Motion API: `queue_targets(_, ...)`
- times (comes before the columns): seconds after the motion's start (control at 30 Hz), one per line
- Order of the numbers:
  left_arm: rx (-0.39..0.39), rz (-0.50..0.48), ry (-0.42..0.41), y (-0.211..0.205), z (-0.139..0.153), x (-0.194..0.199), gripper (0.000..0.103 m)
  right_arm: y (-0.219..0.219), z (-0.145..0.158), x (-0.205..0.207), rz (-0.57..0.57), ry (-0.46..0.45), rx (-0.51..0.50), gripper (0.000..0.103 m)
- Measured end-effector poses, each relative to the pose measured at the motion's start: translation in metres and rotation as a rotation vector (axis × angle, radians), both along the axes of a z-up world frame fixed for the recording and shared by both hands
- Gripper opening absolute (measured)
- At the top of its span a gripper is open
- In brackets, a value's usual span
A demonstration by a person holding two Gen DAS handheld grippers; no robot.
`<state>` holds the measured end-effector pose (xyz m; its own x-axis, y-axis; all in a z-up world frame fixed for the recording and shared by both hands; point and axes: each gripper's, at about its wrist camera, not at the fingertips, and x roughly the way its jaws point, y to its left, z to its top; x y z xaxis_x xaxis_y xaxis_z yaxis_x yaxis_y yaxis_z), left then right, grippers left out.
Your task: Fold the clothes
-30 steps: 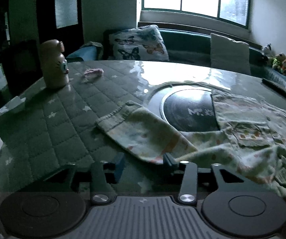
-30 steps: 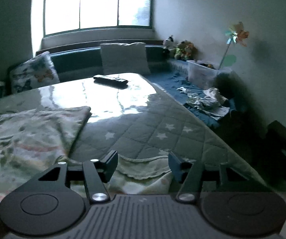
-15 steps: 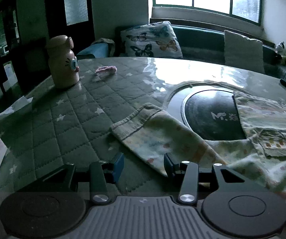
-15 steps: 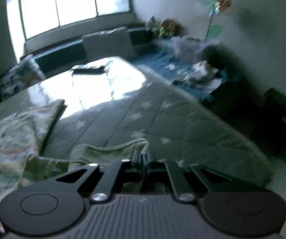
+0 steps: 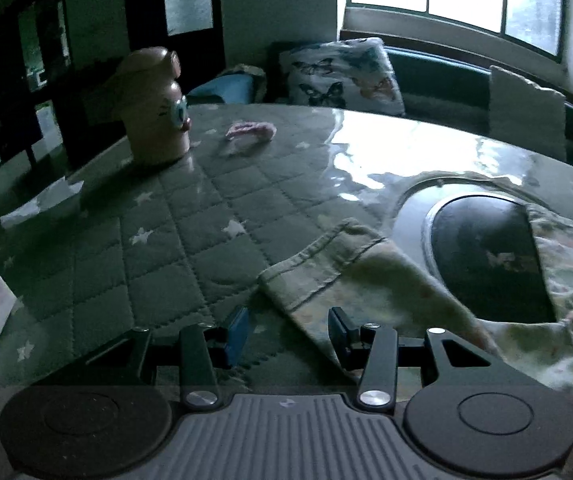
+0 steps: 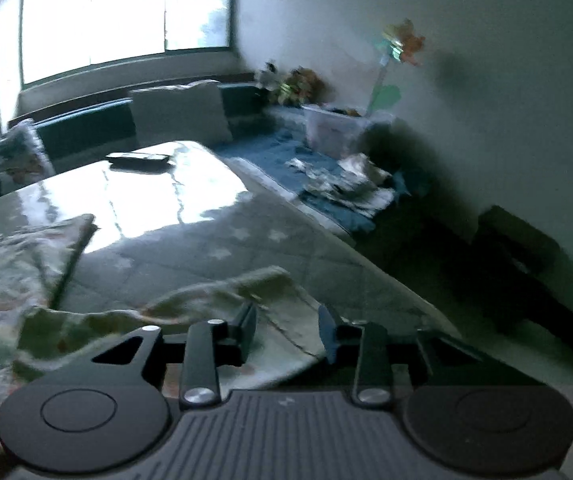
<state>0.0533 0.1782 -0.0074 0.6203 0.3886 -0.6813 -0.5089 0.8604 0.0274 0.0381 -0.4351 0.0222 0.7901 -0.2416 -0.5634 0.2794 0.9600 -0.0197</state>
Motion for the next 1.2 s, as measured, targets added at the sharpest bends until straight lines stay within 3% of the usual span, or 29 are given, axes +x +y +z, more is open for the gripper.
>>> queue_targets(0.2,-0.039,0.002,-0.032,0.014,-0.004,0.004,0.046,0.017,0.004,0.004,0.096,-0.004,0.001,0.046)
queue_targets(0.6,-0.022,-0.038,-0.039,0.014,-0.005,0.015,0.045,0.039,-0.007,0.013,0.185,0.02,0.001,0.051)
queue_targets(0.63,-0.018,-0.047,-0.041,0.013,-0.005,0.016,0.042,0.039,-0.008,0.013,0.186,0.023,0.002,0.051)
queue_targets(0.7,-0.019,-0.064,-0.048,0.012,-0.006,0.016,0.014,0.04,-0.009,0.014,0.186,0.025,0.005,0.051)
queue_targets(0.73,-0.028,-0.072,-0.054,0.012,-0.006,0.015,0.01,0.041,-0.009,0.015,0.187,0.026,0.006,0.051)
queue_targets(1.2,0.009,0.068,-0.125,0.014,0.016,-0.07,0.007,0.042,-0.024,0.025,0.211,0.076,0.071,0.056)
